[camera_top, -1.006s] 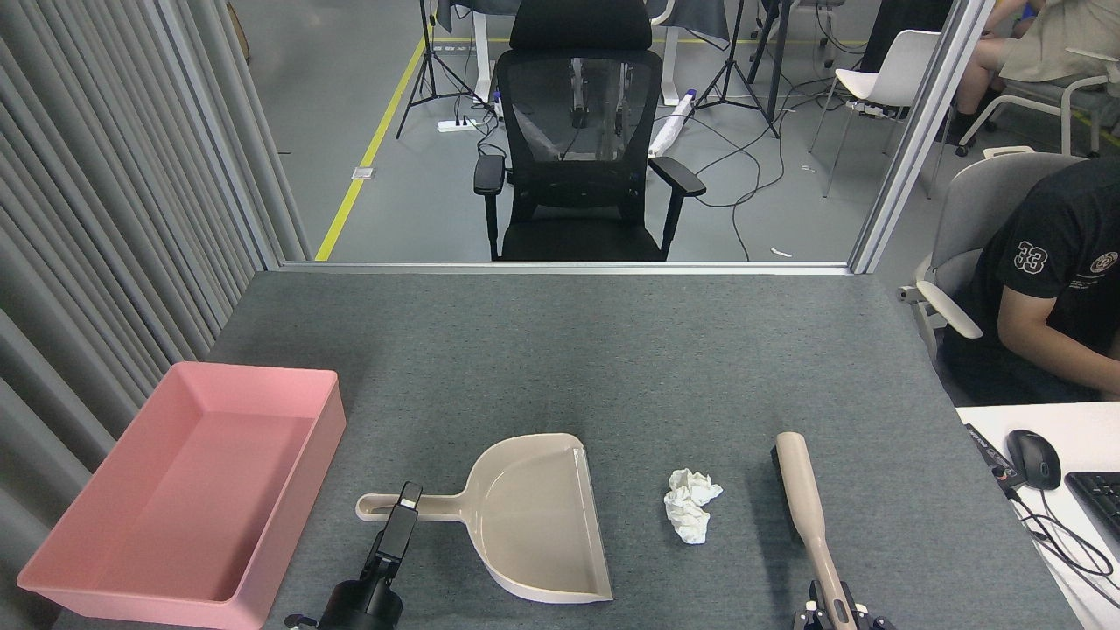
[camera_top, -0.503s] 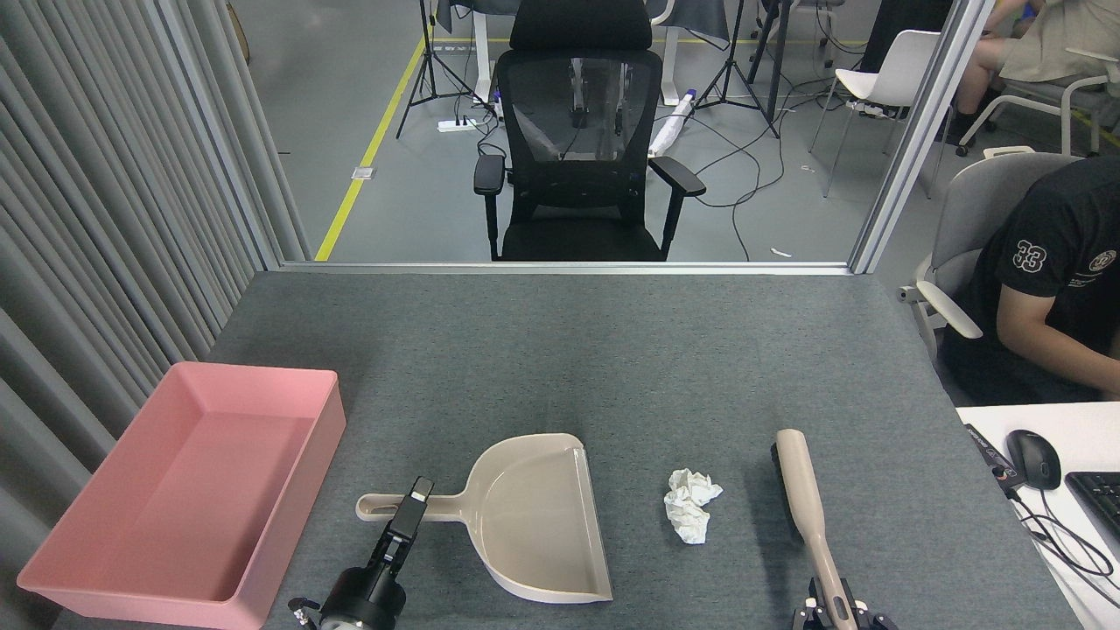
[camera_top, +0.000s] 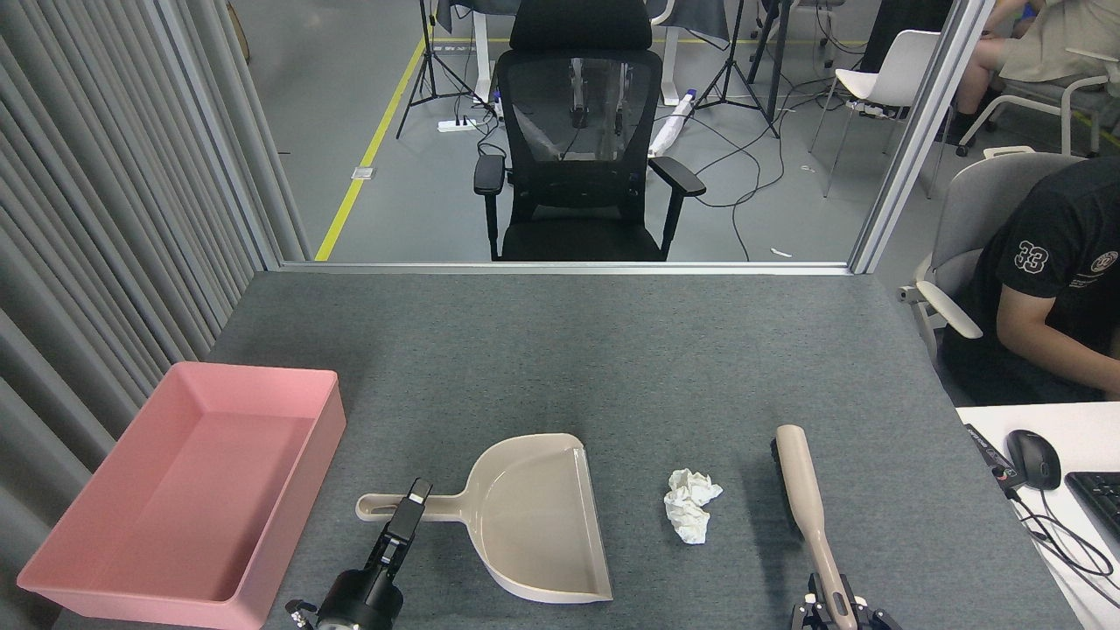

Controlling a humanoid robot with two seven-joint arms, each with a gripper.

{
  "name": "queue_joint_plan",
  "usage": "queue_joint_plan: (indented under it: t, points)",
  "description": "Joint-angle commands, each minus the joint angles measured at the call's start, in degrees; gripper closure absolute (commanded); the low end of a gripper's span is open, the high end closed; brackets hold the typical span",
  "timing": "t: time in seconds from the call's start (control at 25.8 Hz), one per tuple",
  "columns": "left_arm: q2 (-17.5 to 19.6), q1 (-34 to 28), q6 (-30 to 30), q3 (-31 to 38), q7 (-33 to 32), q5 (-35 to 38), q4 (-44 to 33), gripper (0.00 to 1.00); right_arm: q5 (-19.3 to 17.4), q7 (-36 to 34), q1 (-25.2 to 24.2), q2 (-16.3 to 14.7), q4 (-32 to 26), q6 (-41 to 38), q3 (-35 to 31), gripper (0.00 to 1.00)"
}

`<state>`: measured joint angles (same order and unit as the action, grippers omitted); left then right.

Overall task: Sweep and dump garbage into bin
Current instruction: 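Lift the brush with the right gripper and move it toward the tissue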

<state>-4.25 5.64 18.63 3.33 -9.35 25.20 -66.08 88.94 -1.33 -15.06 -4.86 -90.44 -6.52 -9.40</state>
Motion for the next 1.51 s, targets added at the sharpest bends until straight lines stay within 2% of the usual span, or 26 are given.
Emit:
queue_joint_plan:
  t: [0.0,0.19,0.39,0.46,0.58,0.85,1.28,1.47]
  points:
    - [-0.2,0.0,-0.1,1.3,0.0,-0.6,0.2,0.43,0.0,0.0,0.1,0.0,0.0,0.0,0.0,0.98]
    - [-1.2,0.0,-0.1,1.7,-0.2,-2.5,0.3,0.56,0.0,0.0,0.0,0.0,0.0,0.0,-0.1,0.97]
    - [-1.9,0.1,0.4,1.9,-3.3,-2.2,0.0,0.62,0.0,0.0,0.1,0.0,0.0,0.0,-0.1,0.97]
    - [-2.0,0.1,0.4,2.1,-3.6,-2.2,0.2,0.70,0.0,0.0,0.1,0.0,0.0,0.0,-0.1,0.97]
    - [-2.1,0.2,0.4,2.2,-3.7,-2.3,0.4,0.75,-0.1,0.0,0.1,0.0,0.0,0.0,-0.1,0.97]
    - [-2.0,0.2,2.0,2.2,-3.9,-1.9,0.4,0.79,-0.1,0.0,0.1,-0.1,-0.1,-0.3,0.1,0.97]
    - [-2.0,0.2,2.7,2.1,-3.8,-1.9,0.8,0.83,-1.1,0.0,-0.5,0.1,-0.1,-5.1,0.4,1.00]
    - [-2.0,0.2,2.7,1.9,-3.7,-1.8,0.8,0.83,-1.8,-0.1,-0.7,1.3,0.0,-5.4,4.3,1.00]
